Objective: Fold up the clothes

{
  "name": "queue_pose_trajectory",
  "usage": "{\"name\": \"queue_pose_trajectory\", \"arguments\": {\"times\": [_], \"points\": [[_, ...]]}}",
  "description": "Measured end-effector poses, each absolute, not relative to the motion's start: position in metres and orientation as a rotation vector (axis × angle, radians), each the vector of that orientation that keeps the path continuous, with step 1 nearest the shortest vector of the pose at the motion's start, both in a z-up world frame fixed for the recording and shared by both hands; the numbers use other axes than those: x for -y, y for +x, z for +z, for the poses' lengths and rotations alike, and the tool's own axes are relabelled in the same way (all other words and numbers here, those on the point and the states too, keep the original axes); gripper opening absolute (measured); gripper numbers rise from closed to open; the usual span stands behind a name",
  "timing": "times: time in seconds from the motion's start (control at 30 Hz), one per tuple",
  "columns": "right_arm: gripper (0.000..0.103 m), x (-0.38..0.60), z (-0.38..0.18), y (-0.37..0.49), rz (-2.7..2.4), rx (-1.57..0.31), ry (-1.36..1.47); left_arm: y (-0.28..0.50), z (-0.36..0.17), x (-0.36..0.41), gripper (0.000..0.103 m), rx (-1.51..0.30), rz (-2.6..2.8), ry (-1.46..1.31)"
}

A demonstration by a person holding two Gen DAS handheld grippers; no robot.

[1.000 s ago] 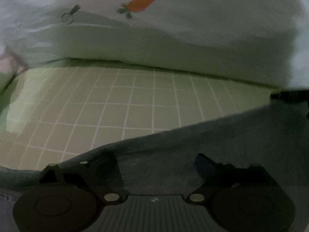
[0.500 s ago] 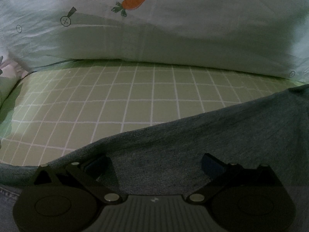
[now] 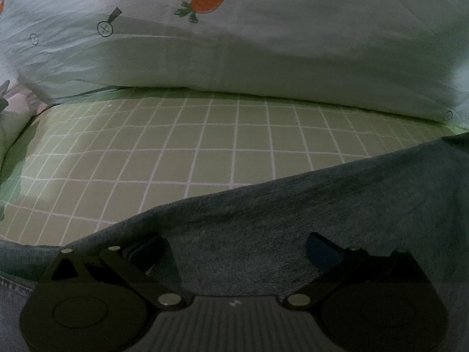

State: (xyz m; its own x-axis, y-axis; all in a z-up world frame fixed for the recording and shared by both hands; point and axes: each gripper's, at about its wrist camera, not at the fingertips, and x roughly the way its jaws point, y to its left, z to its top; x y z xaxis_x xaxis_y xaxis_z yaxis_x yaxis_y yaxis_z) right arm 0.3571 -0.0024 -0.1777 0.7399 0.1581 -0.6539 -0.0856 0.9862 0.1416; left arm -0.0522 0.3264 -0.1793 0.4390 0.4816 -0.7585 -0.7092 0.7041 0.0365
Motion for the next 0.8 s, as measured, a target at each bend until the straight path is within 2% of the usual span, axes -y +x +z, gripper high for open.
{"name": "queue_pose_trajectory", "arguments": {"times": [0.07,0.17,0.43,0.53,0.63,0.67,0.7,0.77,0.8], "points": [[0.045,-0.001,-0.184,0.362,0.127,-0.741,0.081,-0.052,-0.179,-0.327,0.103,-0.831,0.755,-0.309],[0.009,-0.001,-0.179,0.366,0.154,-0.727,0.039,-0.053,-0.179,-0.327,0.103,-0.831,0.755,-0.311],[0.009,0.045,-0.106,0.362,0.086,-0.494,0.077,-0.053,-0.179,-0.328,0.103,-0.831,0.757,-0.314],[0.009,0.047,-0.131,0.381,0.059,-0.619,0.031,-0.053,-0.180,-0.327,0.103,-0.831,0.757,-0.313],[0.015,0.035,-0.153,0.379,0.011,-0.694,-0.086,-0.053,-0.179,-0.328,0.103,-0.832,0.754,-0.312],[0.024,0.033,-0.154,0.373,0.004,-0.685,-0.092,-0.054,-0.180,-0.328,0.103,-0.830,0.755,-0.312],[0.043,0.032,-0.154,0.367,0.000,-0.669,-0.085,-0.054,-0.180,-0.328,0.103,-0.827,0.755,-0.311],[0.060,0.027,-0.151,0.357,0.005,-0.641,-0.084,-0.054,-0.180,-0.327,0.103,-0.823,0.758,-0.309],[0.063,0.021,-0.151,0.352,0.032,-0.636,-0.107,-0.054,-0.180,-0.327,0.103,-0.822,0.759,-0.309]]}}
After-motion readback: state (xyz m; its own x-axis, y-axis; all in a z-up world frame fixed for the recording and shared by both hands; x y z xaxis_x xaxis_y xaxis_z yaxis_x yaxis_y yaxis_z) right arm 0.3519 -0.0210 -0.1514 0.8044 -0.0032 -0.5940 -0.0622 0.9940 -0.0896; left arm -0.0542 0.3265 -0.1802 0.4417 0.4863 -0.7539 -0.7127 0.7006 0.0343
